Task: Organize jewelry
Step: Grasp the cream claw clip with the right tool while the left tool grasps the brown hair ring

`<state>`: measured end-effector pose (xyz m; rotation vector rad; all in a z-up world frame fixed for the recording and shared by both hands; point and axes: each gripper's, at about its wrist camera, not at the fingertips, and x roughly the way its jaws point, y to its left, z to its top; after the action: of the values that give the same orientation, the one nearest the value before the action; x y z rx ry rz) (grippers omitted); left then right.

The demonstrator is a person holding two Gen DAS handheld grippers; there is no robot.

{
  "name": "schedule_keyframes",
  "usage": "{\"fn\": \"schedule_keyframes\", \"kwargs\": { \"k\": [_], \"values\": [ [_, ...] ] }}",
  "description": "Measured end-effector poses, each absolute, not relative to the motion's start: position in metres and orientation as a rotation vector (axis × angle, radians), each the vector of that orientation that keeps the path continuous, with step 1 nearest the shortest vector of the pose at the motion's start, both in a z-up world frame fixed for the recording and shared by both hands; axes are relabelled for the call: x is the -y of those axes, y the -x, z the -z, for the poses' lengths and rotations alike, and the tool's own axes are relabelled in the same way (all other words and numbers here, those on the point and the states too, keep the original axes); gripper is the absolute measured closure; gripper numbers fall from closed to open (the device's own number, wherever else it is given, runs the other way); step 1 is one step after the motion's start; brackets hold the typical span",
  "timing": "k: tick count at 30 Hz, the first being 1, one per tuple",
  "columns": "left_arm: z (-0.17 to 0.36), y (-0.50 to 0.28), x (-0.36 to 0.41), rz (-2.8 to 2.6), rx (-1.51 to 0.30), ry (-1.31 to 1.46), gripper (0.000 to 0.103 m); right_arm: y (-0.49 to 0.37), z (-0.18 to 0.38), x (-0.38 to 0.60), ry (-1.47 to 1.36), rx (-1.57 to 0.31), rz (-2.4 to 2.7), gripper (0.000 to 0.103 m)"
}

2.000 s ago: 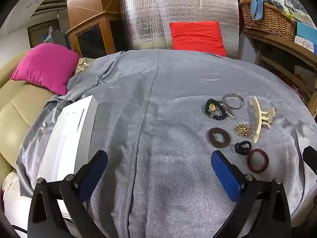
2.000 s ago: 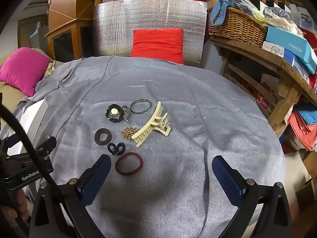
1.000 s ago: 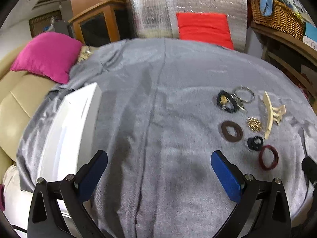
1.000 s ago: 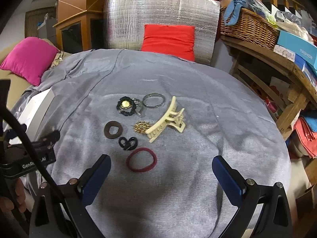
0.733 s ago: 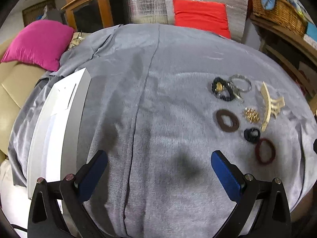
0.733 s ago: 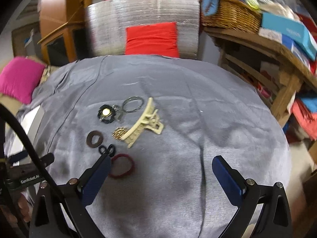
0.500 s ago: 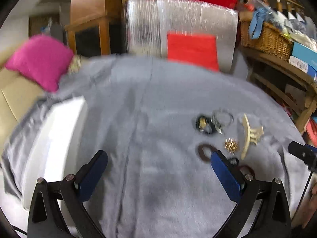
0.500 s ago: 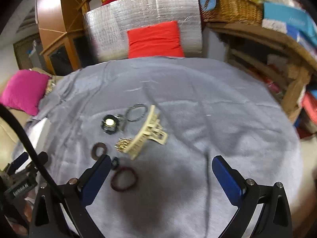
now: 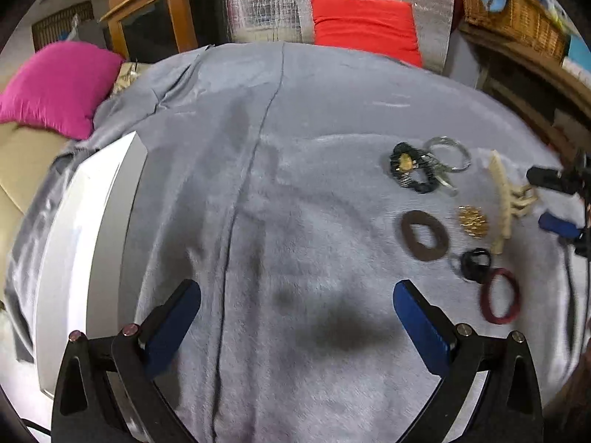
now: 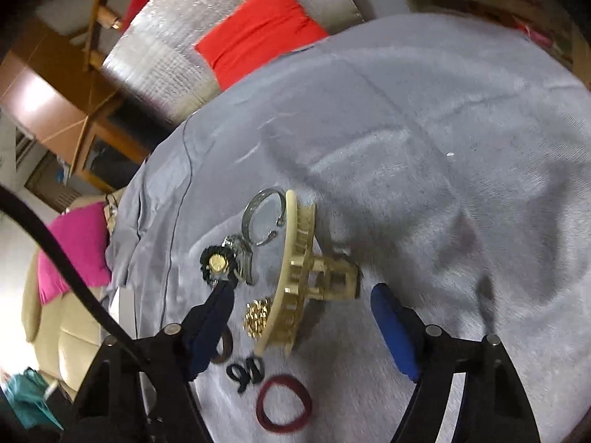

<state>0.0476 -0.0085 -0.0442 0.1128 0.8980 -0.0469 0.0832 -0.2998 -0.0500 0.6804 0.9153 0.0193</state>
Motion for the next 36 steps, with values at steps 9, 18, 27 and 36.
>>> {"fn": "schedule_keyframes", "kwargs": {
  "k": [9,18,27,36],
  "values": [
    [0.050,-0.092,0.008,0.126,-0.951,-0.041,0.000,-0.118,0.069,0.286,-0.636,-1.016,0.075,0.047],
    [0.047,-0.102,0.025,0.304,-0.951,-0.019,0.001,-0.123,0.064,0.277,-0.621,-0.969,0.083,0.048],
    [0.069,-0.115,0.047,0.368,-1.026,-0.026,0.037,-0.113,0.050,0.291,-0.646,-0.884,0.074,0.048],
    [0.070,-0.120,0.055,0.367,-0.982,-0.093,0.070,-0.106,0.047,0.293,-0.647,-0.876,0.055,0.048]
  ]
}}
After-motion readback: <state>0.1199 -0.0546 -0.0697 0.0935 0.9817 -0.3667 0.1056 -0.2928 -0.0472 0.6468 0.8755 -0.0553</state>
